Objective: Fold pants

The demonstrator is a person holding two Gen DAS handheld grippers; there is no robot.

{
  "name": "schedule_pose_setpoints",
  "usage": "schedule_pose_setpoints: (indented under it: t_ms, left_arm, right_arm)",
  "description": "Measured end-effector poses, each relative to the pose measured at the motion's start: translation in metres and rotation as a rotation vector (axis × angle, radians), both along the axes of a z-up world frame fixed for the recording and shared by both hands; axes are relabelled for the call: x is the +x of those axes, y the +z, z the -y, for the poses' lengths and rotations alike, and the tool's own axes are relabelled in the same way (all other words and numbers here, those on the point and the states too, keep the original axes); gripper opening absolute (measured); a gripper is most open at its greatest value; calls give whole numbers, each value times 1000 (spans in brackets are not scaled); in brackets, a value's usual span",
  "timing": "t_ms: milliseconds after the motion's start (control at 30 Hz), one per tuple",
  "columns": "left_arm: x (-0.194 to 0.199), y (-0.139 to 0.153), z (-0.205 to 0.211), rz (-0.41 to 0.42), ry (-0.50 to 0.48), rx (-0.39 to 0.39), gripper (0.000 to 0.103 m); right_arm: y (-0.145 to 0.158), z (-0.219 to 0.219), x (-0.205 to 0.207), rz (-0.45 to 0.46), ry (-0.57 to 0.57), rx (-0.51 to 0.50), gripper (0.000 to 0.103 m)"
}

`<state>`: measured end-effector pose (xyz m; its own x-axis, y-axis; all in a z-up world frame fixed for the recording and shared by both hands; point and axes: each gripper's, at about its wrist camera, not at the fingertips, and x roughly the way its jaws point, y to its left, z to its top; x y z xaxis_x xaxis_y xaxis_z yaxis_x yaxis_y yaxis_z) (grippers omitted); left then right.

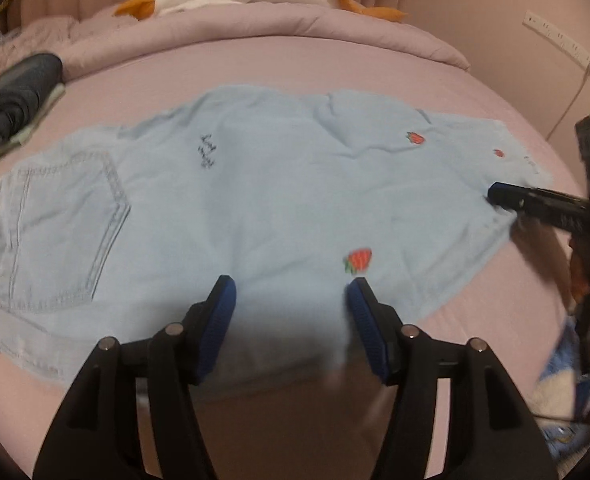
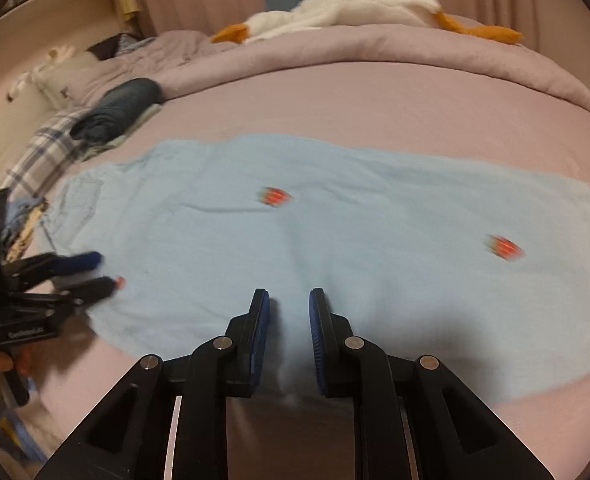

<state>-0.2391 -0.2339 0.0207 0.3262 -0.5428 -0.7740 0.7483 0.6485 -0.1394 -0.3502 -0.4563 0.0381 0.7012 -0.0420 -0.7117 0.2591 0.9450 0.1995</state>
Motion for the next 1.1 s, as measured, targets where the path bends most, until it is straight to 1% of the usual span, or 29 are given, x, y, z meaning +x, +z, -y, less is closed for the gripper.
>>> schedule_pose_setpoints:
  t_ms: [67, 100, 200, 233, 267, 300, 333, 367, 433, 500, 567, 667, 767, 800, 833, 867, 900, 1033, 1100]
  left_arm:
    - [4, 2, -13, -46, 6, -32, 59]
    - [6, 4, -20, -75, 14, -49, 59]
    - [10, 11, -28, -131, 57, -92, 59]
    - [12, 13, -28, -141, 69, -103, 59]
    - [13, 15, -25, -150, 77, -121, 59]
    - [9, 20, -19, -157, 69, -144, 59]
    - [7, 23, -11, -158, 54, -159, 59]
    - [4, 27, 0, -157, 31, -169, 60]
    - [-1, 31, 24, -161, -19, -174, 62]
    - [-4, 32, 52, -208, -65, -193, 62]
    - [-7, 32, 75, -257, -103, -224, 62]
    - [-11, 27, 101, -288, -111, -236, 62]
    - [-5, 19, 114, -367, -87, -253, 62]
    - [-2, 17, 115, -382, -75, -246, 62]
    - [-3, 14, 119, -384, -67, -231, 62]
    - [-3, 13, 121, -382, -59, -216, 61]
    - [-4, 14, 125, -378, -57, -210, 61]
    - [-6, 13, 125, -350, -71, -175, 60]
    - [-4, 14, 125, -347, -69, -173, 60]
  right_arm:
    - [2, 32, -19, 14, -81, 59, 16]
    - [4, 54, -36, 27, -153, 101, 16]
    - [12, 99, -81, 81, -346, 190, 18]
    - [15, 115, -107, 117, -437, 225, 19]
    - [16, 124, -125, 145, -486, 255, 23]
    - [15, 131, -141, 171, -527, 291, 27]
    - [12, 139, -161, 209, -571, 349, 27]
    - [8, 142, -172, 229, -590, 392, 27]
    - [-3, 144, -184, 263, -591, 477, 28]
    - [-11, 142, -181, 278, -572, 531, 28]
    - [-16, 145, -173, 273, -578, 550, 28]
    - [-18, 152, -155, 295, -589, 565, 28]
    - [-20, 166, -140, 328, -583, 576, 28]
    - [-21, 169, -136, 338, -580, 584, 28]
    - [-20, 171, -132, 346, -577, 577, 27]
    - [-19, 170, -131, 346, -585, 561, 20]
    - [-15, 170, -128, 345, -584, 551, 8]
    - [1, 166, -145, 398, -577, 520, 6]
    - [-10, 172, -143, 367, -598, 549, 6]
